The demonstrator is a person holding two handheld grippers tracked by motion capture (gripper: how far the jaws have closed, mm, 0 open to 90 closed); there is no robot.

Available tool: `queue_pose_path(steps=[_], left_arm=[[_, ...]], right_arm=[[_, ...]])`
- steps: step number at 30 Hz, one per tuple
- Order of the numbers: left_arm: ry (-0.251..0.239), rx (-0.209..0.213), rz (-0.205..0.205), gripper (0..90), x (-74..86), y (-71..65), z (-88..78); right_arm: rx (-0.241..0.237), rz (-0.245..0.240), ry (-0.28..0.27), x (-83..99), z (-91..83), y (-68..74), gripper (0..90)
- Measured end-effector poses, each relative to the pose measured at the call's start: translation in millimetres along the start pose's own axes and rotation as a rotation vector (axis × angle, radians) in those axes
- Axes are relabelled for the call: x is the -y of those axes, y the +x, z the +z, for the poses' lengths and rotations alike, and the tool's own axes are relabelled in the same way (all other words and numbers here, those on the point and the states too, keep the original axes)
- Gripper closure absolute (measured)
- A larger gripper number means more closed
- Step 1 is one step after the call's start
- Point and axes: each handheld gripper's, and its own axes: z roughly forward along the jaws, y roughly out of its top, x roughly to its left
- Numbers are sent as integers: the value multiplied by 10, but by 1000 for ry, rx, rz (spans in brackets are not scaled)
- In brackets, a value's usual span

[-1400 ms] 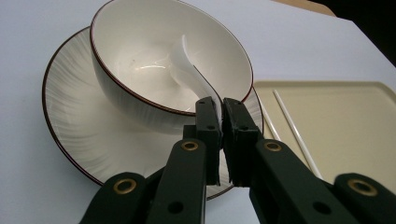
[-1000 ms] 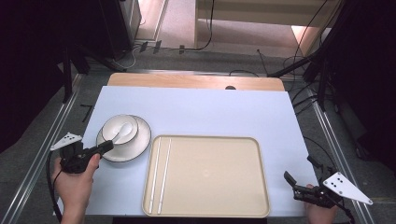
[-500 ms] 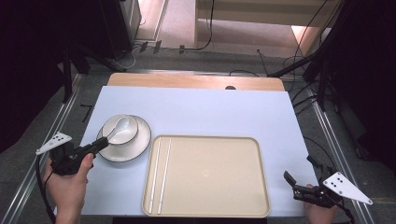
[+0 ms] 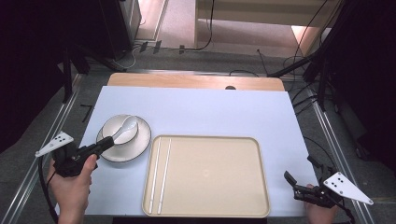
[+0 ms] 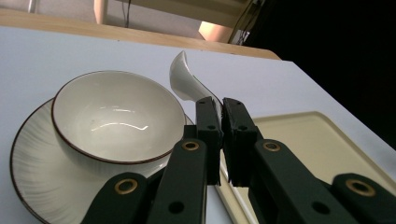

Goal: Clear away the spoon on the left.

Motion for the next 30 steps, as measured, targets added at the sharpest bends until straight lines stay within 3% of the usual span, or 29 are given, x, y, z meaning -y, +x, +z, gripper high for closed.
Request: queue_pose_path(steps=[11,22,30], left_arm=[[2,60,33,871,21,-226,83],[40,133,35,872,177,-403,365],[61,153,53,871,271,-516,530]], right_arm=[[1,-2,-1,-4,-3,0,25],[3,-1,0,-4,-9,-4,24],[1,-7,1,-5,-1,1,24]])
